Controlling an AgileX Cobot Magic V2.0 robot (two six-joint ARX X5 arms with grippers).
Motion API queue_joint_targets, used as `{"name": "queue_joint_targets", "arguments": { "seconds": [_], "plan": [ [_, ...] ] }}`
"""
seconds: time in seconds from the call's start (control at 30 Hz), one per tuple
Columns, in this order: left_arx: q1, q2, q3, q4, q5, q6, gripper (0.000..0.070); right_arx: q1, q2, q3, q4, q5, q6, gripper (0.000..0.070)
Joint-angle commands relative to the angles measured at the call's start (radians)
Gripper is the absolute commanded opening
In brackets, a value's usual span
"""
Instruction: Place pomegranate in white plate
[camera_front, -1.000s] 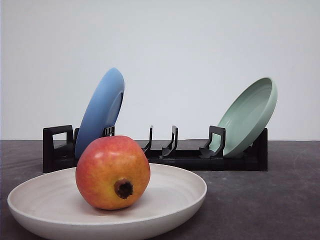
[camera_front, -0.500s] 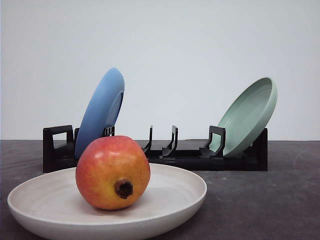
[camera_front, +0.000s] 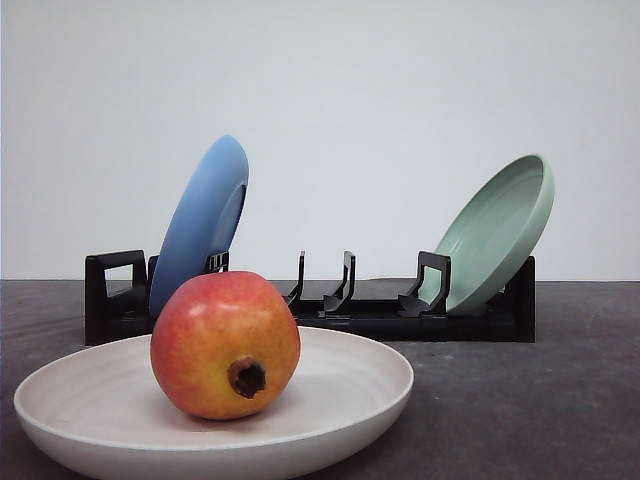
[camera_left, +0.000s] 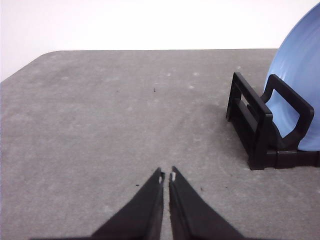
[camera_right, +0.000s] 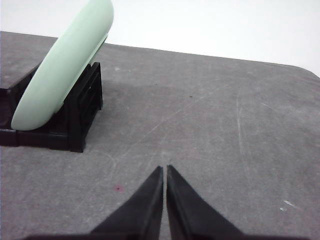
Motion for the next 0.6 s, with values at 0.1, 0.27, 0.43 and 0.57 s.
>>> {"name": "queue_joint_targets", "arguments": {
  "seconds": [0.1,0.27,0.43,0.57],
  "plan": [
    [-0.001,-0.001,-0.01,-0.004,-0.002,-0.008,0.0,0.002,-0.001,-0.004,0.01,0.0,0.01,0.0004],
    [-0.001,-0.001,-0.01,-0.004,-0.002,-0.008,0.0,0.002,-0.001,-0.004,0.009,0.0,0.01,0.0004],
    [-0.001,-0.001,-0.01,-0.004,-0.002,-0.008,0.0,0.002,-0.001,-0.004,0.01,0.0,0.01,0.0004],
    [-0.001,-0.001,-0.01,-0.004,-0.002,-0.008,0.0,0.002,-0.001,-0.004,0.01,0.0,0.01,0.0004]
  ]
}}
